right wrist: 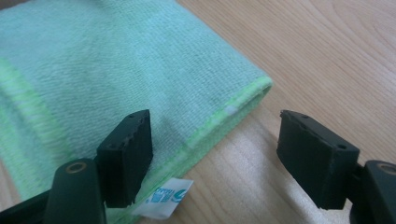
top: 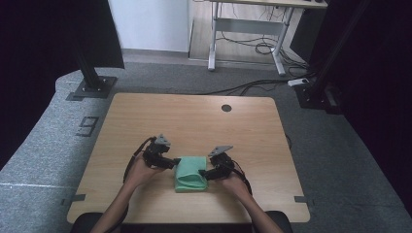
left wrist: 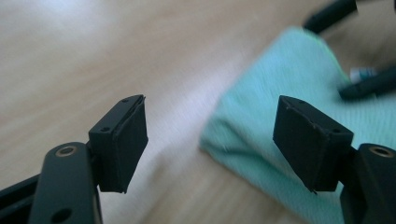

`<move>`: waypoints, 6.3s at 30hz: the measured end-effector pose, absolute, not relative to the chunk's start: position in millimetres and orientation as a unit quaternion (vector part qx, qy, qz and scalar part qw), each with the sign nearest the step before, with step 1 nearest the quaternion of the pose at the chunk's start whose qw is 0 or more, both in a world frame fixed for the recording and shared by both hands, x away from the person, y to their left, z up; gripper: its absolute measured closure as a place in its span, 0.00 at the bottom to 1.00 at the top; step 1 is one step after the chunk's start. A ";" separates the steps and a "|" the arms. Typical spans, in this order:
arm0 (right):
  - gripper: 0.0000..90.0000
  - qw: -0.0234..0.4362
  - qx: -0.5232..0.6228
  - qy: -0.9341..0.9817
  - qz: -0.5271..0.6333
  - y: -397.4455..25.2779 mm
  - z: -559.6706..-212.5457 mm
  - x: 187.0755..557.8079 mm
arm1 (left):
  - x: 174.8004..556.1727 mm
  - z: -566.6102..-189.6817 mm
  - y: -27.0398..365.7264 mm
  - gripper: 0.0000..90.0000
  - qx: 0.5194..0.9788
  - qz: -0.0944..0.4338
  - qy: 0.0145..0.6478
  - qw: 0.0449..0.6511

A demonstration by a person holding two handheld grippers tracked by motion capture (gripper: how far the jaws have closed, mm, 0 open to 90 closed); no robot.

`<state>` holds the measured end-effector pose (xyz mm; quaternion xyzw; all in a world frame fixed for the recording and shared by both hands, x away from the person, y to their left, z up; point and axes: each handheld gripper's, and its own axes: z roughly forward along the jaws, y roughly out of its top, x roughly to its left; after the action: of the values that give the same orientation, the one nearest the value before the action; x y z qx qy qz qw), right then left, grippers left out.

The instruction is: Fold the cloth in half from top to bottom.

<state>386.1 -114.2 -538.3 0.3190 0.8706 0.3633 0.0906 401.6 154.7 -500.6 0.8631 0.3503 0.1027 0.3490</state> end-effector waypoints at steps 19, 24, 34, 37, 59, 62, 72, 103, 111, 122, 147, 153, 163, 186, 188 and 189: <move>0.45 0.013 0.245 0.874 0.419 -73.9 -505.9 363.3 | 410.5 -523.6 170.0 0.29 0.853 0.119 0.390 0.327; 0.44 0.004 0.224 0.877 0.424 -57.2 -502.3 359.3 | 410.6 -532.3 171.6 0.29 0.852 0.113 0.394 0.324; 0.94 0.008 0.199 0.901 0.385 -36.9 -514.6 349.0 | 410.9 -539.4 166.8 0.28 0.852 0.133 0.396 0.315; 0.96 0.007 0.199 0.903 0.380 -37.4 -516.4 348.0 | 410.8 -539.4 164.7 0.28 0.854 0.139 0.395 0.309; 0.91 -0.038 0.203 0.907 0.368 -45.2 -533.7 341.1 | 397.0 -526.5 152.5 0.26 0.850 0.122 0.381 0.343; 0.85 -0.040 0.200 0.907 0.369 -47.4 -530.0 340.2 | 396.1 -532.7 151.2 0.27 0.853 0.125 0.383 0.332; 0.45 0.069 0.275 0.884 0.372 -106.8 -511.3 357.6 | 393.9 -536.7 150.6 0.26 0.848 0.134 0.386 0.337; 0.22 0.109 0.304 0.879 0.352 -124.6 -543.4 342.7 | 335.6 -539.0 149.1 0.16 0.871 0.128 0.353 0.316; 0.20 0.115 0.315 0.874 0.353 -125.8 -544.9 352.3 | 351.7 -539.3 147.5 0.15 0.867 0.132 0.363 0.315; 0.20 0.124 0.339 0.861 0.359 -129.2 -546.7 378.8 | 382.1 -539.3 143.6 0.15 0.860 0.148 0.375 0.313; 0.20 0.147 0.372 0.845 0.354 -128.1 -546.5 426.5 | 432.5 -540.9 140.1 0.14 0.843 0.164 0.402 0.318; 0.20 0.141 0.378 0.841 0.361 -130.0 -547.7 427.0 | 436.4 -542.0 140.1 0.14 0.840 0.163 0.406 0.322; 0.22 0.133 0.377 0.841 0.365 -131.6 -544.5 427.5 | 435.7 -536.5 140.3 0.14 0.838 0.156 0.408 0.326; 0.08 0.151 0.359 0.833 0.393 -170.3 -499.3 397.2 | 382.2 -495.8 155.5 0.05 0.855 0.130 0.341 0.369; 0.06 0.156 0.358 0.833 0.391 -174.5 -498.0 393.3 | 377.6 -493.4 160.3 0.04 0.854 0.134 0.340 0.369; 0.05 0.157 0.358 0.833 0.391 -176.4 -497.4 391.5 | 375.3 -492.3 162.6 0.04 0.854 0.137 0.341 0.369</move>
<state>391.5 -176.4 -497.4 0.3579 0.8334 0.3907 0.1575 375.3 162.6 -492.3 0.8537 0.3410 0.1369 0.3690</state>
